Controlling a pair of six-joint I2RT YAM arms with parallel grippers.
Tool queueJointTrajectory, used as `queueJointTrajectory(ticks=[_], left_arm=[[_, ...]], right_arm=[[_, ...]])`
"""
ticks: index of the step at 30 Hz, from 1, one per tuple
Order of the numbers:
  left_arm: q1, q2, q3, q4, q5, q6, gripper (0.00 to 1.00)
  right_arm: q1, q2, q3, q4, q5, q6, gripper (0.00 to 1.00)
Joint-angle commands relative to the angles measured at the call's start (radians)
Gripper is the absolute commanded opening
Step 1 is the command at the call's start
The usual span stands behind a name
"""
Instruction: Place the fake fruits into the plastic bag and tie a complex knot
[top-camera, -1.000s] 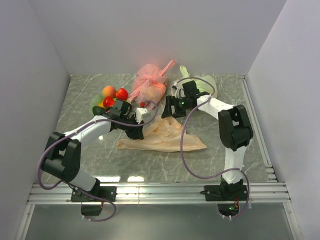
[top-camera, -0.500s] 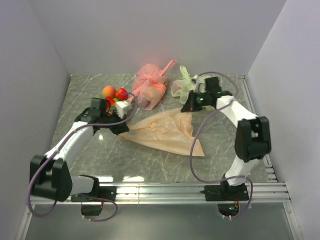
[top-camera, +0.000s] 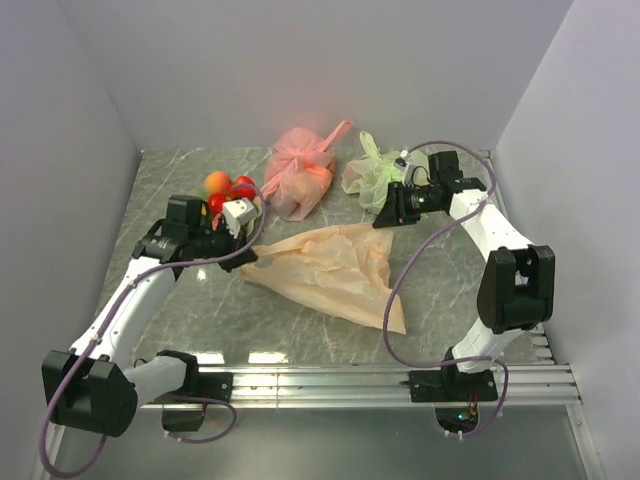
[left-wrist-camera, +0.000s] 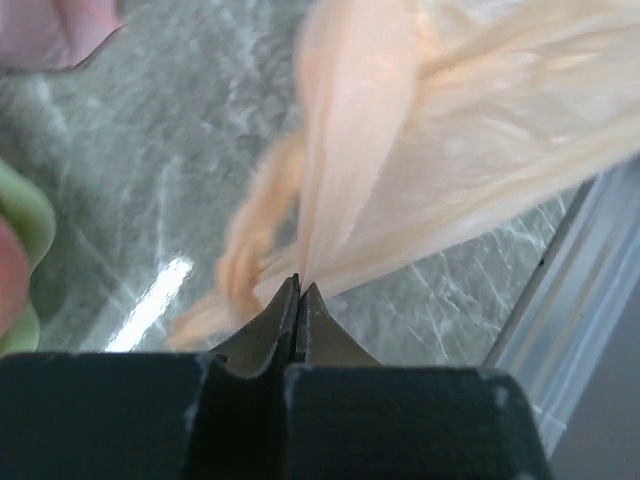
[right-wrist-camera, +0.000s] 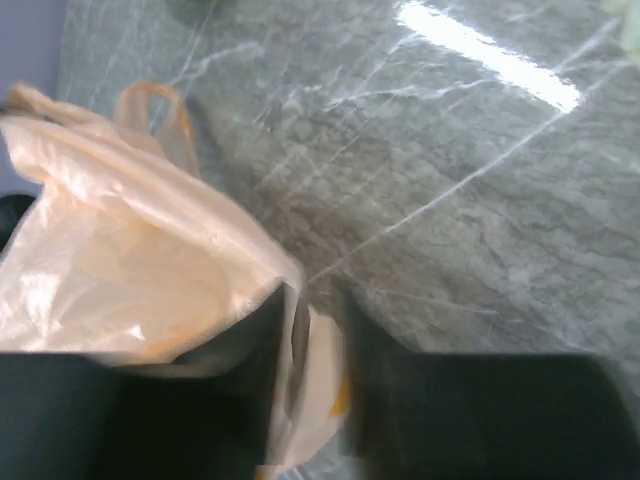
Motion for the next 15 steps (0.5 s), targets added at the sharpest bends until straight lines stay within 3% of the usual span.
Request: queueJointTrajectory(ticks=[1,2,3,9,15], left_arm=[[-0.085,0.022,0.103,-0.045,-0.05,0.037,0.0],[-0.113,0.035,0.143,-0.054,-0.047,0.047,0.0],[-0.121,0.064,0.166,-0.06,-0.044,0.054,0.0],[-0.128,0.173,0.348,-0.207,0.1,0.203,0.01],[-0.139,0.281,0.513,-0.368,0.235,0.379,0.1]], right_arm=[[0.01,0.012,0.096,-0.062,0.105,-0.101,0.7],[0.006,-0.005,0.101,-0.05,0.115,-0.105,0.75],[0.005,-0.05,0.113,-0.045,0.122,-0.13,0.87],[0.028,-0.296,0.097,0.053,0.05,-0.228,0.95],[0.242,-0.466,-0.046,0.163,0.093,-0.404,1.0]])
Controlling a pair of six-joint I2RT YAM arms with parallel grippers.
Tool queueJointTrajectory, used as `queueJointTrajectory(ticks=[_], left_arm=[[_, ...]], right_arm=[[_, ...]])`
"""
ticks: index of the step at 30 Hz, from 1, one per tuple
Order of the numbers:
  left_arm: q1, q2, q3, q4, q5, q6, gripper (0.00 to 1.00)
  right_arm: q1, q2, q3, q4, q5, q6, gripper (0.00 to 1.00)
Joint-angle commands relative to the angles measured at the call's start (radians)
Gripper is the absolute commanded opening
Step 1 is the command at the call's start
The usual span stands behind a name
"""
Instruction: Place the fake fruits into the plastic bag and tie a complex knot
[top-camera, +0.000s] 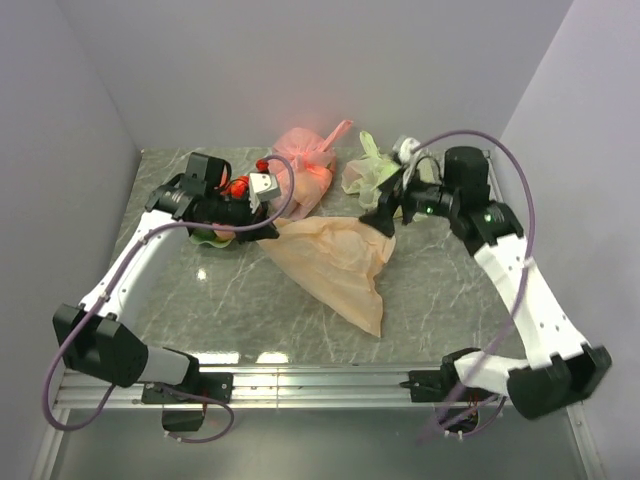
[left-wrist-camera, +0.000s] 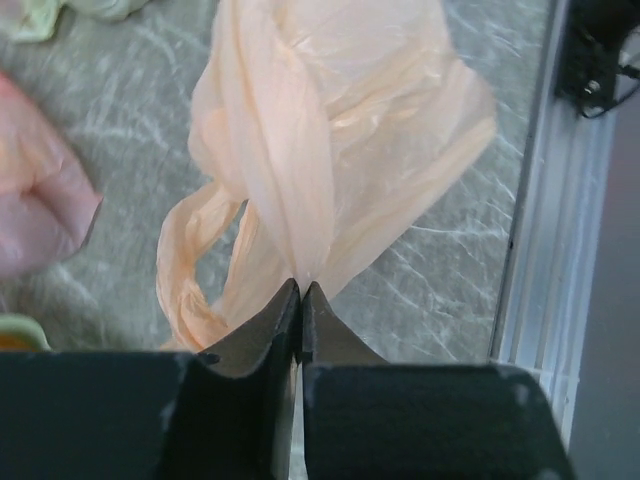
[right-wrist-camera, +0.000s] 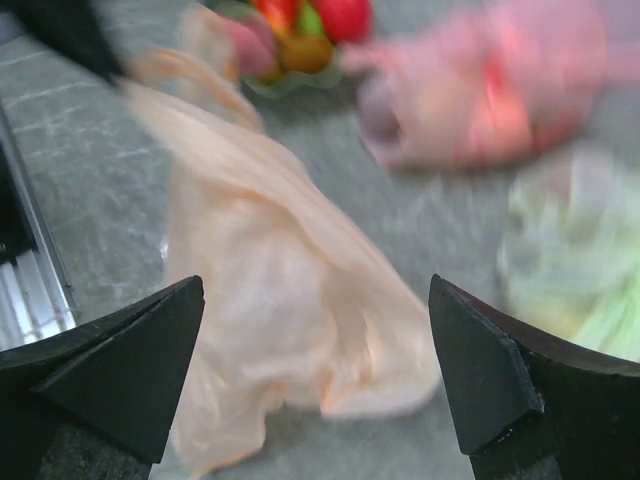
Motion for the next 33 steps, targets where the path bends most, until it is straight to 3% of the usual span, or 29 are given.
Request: queueJointTrajectory(ticks=[1,10,18,20,22,23,25,26,28,29,30,32,33], left_arm=[[-0.015,0.046,0.1,-0.156,0.151,0.18,0.11],[-0.065,0.14,0.235,-0.282,0.252,0.365,0.13],[-0.095,0.158,0.252,-0.185,0.272,0.287,0.14],[-0.096,0.164,0.265,-0.188,0.281,0.288,0.14],[-0.096,0.161,0.266,-0.179,0.292,0.274,0.15],[-0.096,0.151,0.259,-0.178,0.294,0.265,0.18],[-0.095,0.129,0.236,-0.167,0.285,0.244,0.24],[-0.087,0.112,0.196,-0.153,0.271,0.225,0.34],[-0.055,0.037,0.138,-0.054,0.233,0.129,0.45],[0.004,0.007,0.067,0.012,0.216,0.077,0.65],[0.043,-0.056,0.032,0.081,0.206,-0.03,0.71],[0.171,-0.127,-0.036,0.196,0.226,-0.068,0.85],[0.195,-0.136,-0.044,0.197,0.22,-0.039,0.87]], right_arm=[[0.108,-0.049,-0.081,0.088,0.022,-0.14,1.0],[0.23,0.064,-0.049,0.13,0.056,-0.246,1.0],[0.342,0.165,-0.012,0.139,0.071,-0.239,0.96],[0.368,0.176,-0.02,0.133,0.098,-0.251,0.92],[0.383,0.205,-0.012,0.127,0.137,-0.253,0.7],[0.382,0.228,0.004,0.127,0.163,-0.228,0.46],[0.38,0.25,0.032,0.108,0.186,-0.211,0.16],[0.376,0.254,0.052,0.087,0.195,-0.204,0.02],[0.371,0.23,0.044,0.088,0.203,-0.174,0.0],[0.371,0.21,0.012,0.114,0.203,-0.164,0.0],[0.368,0.167,-0.005,0.13,0.203,-0.161,0.0],[0.368,0.123,-0.032,0.139,0.203,-0.151,0.0],[0.368,0.113,-0.035,0.131,0.203,-0.148,0.0]])
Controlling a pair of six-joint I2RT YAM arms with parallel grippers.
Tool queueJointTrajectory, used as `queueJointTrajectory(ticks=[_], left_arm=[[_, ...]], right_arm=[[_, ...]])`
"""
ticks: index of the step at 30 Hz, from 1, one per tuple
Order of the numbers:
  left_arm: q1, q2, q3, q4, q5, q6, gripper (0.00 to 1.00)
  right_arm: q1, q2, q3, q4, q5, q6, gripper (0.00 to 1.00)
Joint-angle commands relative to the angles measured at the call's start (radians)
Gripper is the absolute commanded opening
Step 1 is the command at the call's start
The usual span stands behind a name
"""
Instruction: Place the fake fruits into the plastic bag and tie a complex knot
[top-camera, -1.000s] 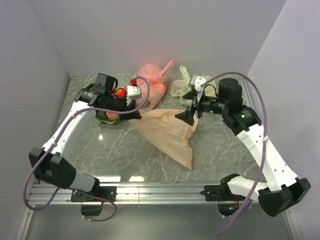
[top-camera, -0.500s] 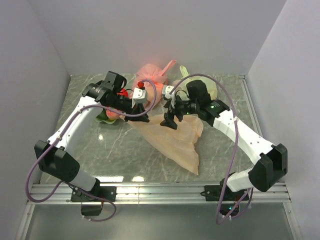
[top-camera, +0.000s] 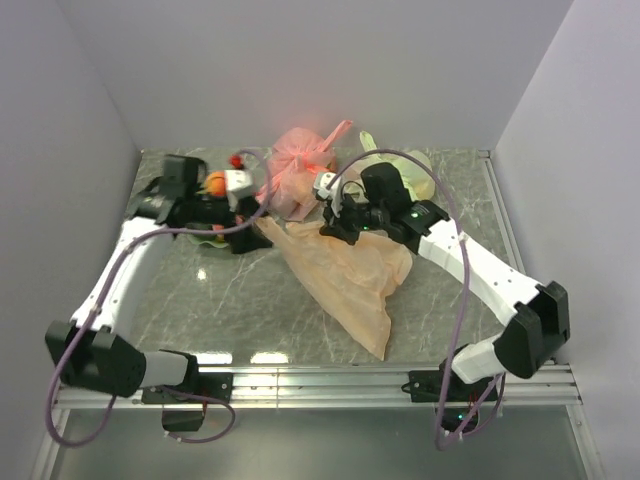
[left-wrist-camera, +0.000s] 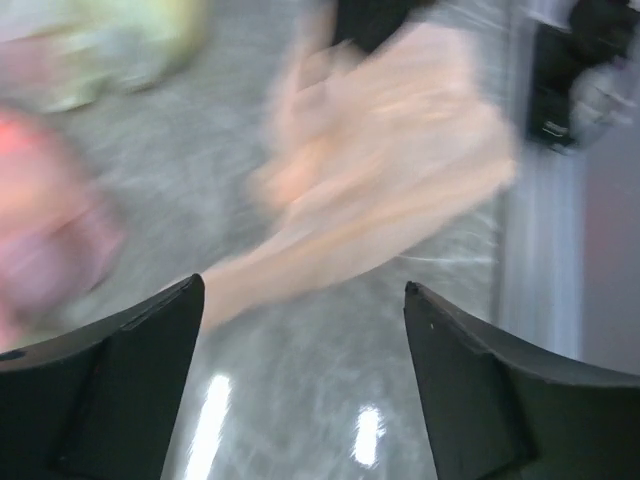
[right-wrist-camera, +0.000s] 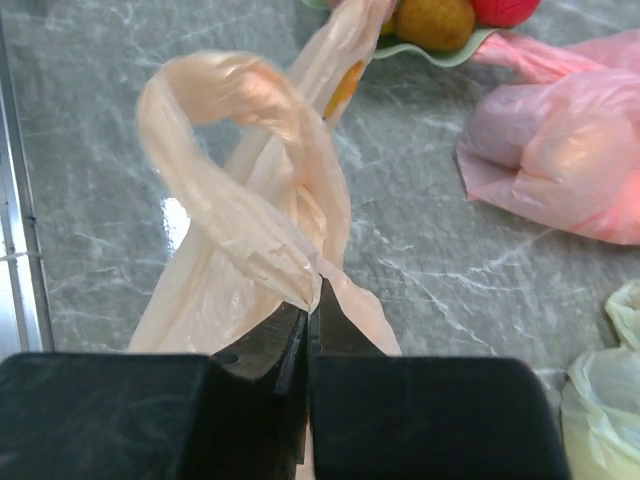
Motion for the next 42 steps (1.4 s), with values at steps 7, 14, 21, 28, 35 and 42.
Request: queueJointTrajectory(ticks=[7,14,21,28,35,42], left_arm=[[0.121,-0.039,0.028,0.071,0.01,0.058,0.99],[0.11,-0.015,0.019,0.22,0.019,0.064,0.99],[0.09,-0.028,0.043,0.115,0.052,0.269,0.99],[-0.143,0.072,0.037,-0.208,-0.137,0.462,0.53],[-0.22,-0.171,-0.142,-0.119,-0.237,0.361,0.0],[-0.324,-0.307,-0.276,-0.068,-0.315,0.179,0.0]], right_arm=[[-0.007,-0.148,-0.008,0.013,-0.005,0.038,0.0],[-0.007,-0.177,-0.001,-0.025,-0.013,0.006,0.0],[-0.008,-0.186,-0.021,-0.031,-0.01,-0.008,0.0],[-0.045,-0.192,-0.014,0.07,0.048,0.066,0.0],[-0.261,-0.143,0.047,0.165,0.182,0.342,0.0],[-0.432,-0.114,0.049,0.219,0.21,0.75,0.0]])
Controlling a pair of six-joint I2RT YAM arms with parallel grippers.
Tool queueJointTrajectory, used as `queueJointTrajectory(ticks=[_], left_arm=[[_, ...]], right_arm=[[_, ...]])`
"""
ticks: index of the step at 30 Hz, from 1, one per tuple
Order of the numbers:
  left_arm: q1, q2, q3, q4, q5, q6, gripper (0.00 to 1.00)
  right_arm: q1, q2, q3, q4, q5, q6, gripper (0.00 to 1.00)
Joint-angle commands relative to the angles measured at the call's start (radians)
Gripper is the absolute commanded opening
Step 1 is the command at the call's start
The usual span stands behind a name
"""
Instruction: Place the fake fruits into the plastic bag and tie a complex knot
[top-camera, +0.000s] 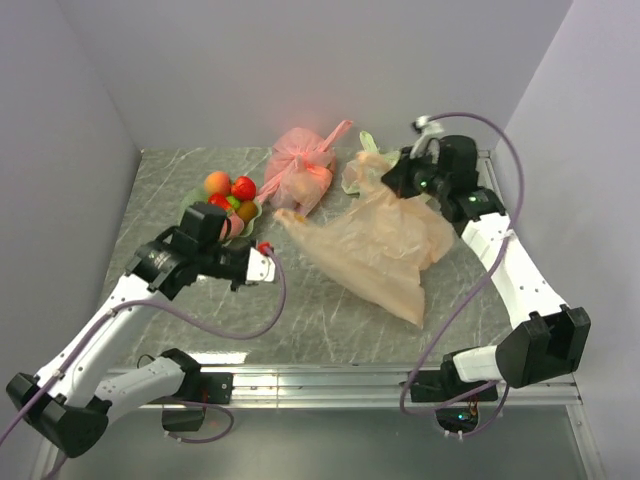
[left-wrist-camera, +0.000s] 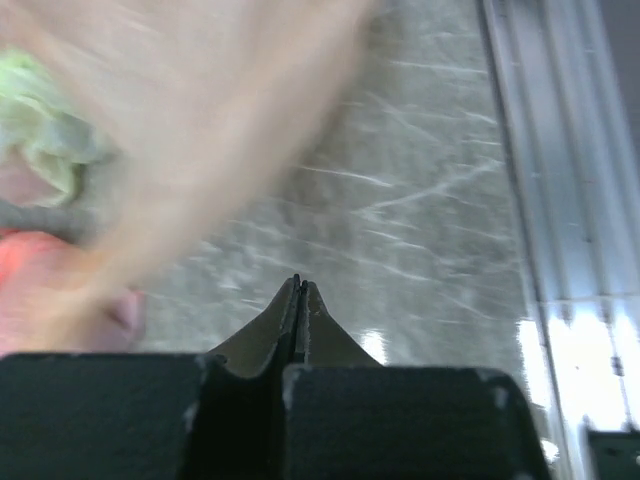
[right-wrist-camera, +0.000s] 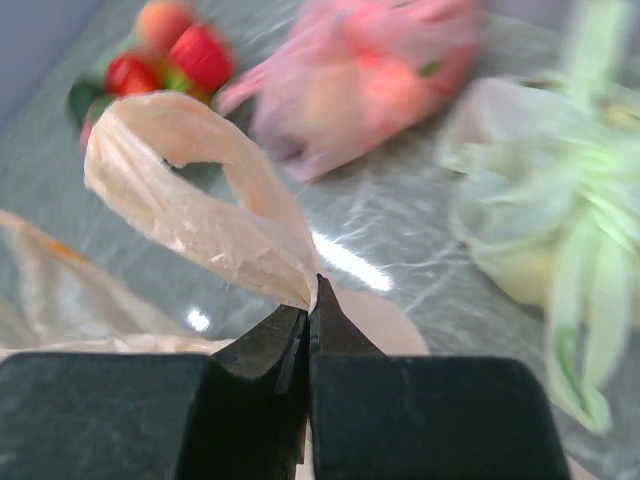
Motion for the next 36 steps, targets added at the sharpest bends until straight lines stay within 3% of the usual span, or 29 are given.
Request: queueJointTrajectory(ticks=[1,6,10,13,19,24,26,30,36], left_arm=[[-0.074,-0.025,-0.098,-0.025,-0.09,-0.156,0.0],[-0.163,-0.04,-0.086,0.002,-0.108,-0.292,0.0],[-0.132,-0.083,0.02,0.099,-0.127,-0.443,0.74],[-0.088,-0.128,0.076,0.231,-0.17,-0.567,0.97],[0.033,0.004,0.26,0.36,-0.298,-0.785,0.99],[0.081,0.179,0.429,0.27,-0.276,-0.738,0.99],[0.081,0.239,0.442,0.215,-0.184,-0.689,0.99],[0.055,0.228,0.297,0.234,-0.026,-0.665,0.99],[-0.089,0.113,0.01,0.388,-0.061,-0.773,0.99]], right_arm=[[-0.082,-0.027,0.026,0.17,0.065,0.291,0.0],[-0.073,-0.047,0.009,0.306,-0.096,0.391,0.0],[-0.058,-0.09,-0.019,0.311,-0.207,0.226,0.0],[-0.047,-0.131,-0.046,0.262,-0.267,0.061,0.0],[0.017,-0.263,-0.146,0.178,-0.349,-0.267,0.0],[0.125,-0.366,-0.217,0.133,-0.333,-0.449,0.0],[0.157,-0.403,-0.247,0.146,-0.304,-0.495,0.0],[0.172,-0.426,-0.255,0.186,-0.279,-0.482,0.0],[0.174,-0.451,-0.243,0.287,-0.259,-0.349,0.0]])
